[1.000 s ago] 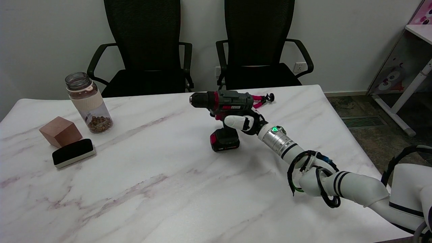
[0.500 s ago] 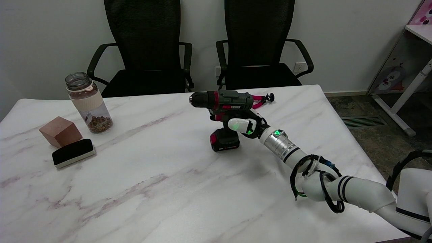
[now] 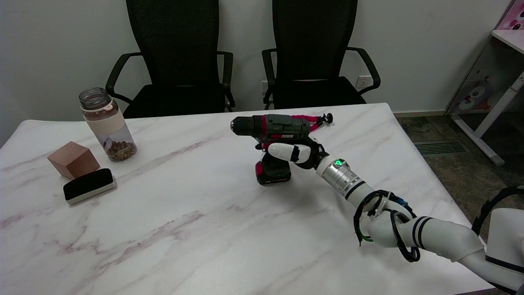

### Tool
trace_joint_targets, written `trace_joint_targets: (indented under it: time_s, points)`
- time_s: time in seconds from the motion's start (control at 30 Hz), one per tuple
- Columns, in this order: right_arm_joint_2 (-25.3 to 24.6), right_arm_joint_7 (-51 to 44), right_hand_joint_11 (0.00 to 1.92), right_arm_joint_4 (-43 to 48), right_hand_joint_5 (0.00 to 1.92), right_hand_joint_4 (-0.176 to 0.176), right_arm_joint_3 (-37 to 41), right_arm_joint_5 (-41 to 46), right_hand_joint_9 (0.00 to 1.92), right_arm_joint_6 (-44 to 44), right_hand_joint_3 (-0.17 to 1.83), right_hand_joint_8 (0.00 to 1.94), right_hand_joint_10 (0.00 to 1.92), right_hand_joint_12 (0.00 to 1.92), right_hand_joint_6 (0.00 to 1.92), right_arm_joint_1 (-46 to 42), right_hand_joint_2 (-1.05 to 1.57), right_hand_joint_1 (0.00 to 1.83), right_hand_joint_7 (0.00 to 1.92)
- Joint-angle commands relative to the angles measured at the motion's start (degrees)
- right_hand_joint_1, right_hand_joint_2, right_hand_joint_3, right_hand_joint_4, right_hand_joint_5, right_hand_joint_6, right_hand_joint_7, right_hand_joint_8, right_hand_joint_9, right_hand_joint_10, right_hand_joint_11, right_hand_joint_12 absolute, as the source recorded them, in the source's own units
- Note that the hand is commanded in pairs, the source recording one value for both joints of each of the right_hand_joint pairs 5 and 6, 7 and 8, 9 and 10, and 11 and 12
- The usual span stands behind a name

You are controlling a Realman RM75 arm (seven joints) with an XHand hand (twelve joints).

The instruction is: Pick up the power screwdriver.

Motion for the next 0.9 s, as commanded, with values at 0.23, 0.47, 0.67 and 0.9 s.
trace_joint_targets:
  time_s: [0.23,0.47,0.67,0.9]
  points:
    - [0.0,-0.3,0.85,-1.1,0.77,-0.056,0.1,-0.1,0.88,-2.2,0.77,0.77,0.88,0.85,0.77,1.4,0.36,1.16,0.77]
    - [-0.1,-0.3,0.83,-1.2,0.84,-0.053,0.1,-0.3,0.94,-3.2,0.78,0.84,0.94,0.83,0.84,2.5,0.40,1.16,0.84]
    - [-0.2,-0.3,0.86,-1.3,0.95,-0.030,0.0,-0.4,1.11,-4.3,0.85,0.95,1.11,0.86,0.95,2.7,0.54,1.15,0.95]
    - [-0.2,-0.3,0.91,-1.3,1.00,-0.021,0.0,-0.4,1.15,-4.5,0.92,1.00,1.15,0.91,1.00,2.7,0.61,1.14,1.00]
